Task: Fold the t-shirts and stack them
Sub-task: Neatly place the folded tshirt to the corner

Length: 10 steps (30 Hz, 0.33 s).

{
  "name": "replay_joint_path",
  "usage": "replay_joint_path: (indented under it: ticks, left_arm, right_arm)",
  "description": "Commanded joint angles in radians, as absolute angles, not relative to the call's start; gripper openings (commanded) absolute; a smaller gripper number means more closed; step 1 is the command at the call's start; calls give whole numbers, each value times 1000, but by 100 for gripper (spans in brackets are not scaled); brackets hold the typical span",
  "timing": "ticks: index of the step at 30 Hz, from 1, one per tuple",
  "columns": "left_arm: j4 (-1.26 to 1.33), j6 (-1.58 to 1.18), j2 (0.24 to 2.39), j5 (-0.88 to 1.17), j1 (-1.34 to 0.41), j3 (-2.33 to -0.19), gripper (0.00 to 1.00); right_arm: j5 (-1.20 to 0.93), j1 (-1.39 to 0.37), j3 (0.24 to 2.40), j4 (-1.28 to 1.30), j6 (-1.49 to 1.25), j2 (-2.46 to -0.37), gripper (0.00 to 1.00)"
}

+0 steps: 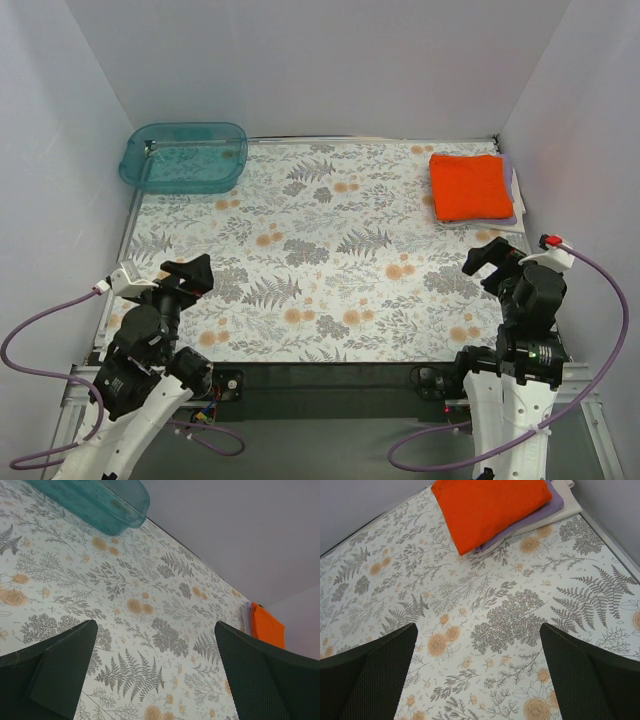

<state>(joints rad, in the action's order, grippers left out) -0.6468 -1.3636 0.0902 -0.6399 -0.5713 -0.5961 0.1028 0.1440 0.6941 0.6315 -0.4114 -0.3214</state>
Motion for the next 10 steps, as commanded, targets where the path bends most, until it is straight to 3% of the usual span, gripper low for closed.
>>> replay_joint_path:
  ticks: [1, 10]
  left_arm:
    - [-660, -1396, 109, -627, -569, -589, 98]
    - [-658, -1404, 120, -624, -569, -584, 98]
  right_arm:
    - [129, 149, 712, 595, -410, -345, 98]
    - [123, 149, 696, 581, -408, -376, 98]
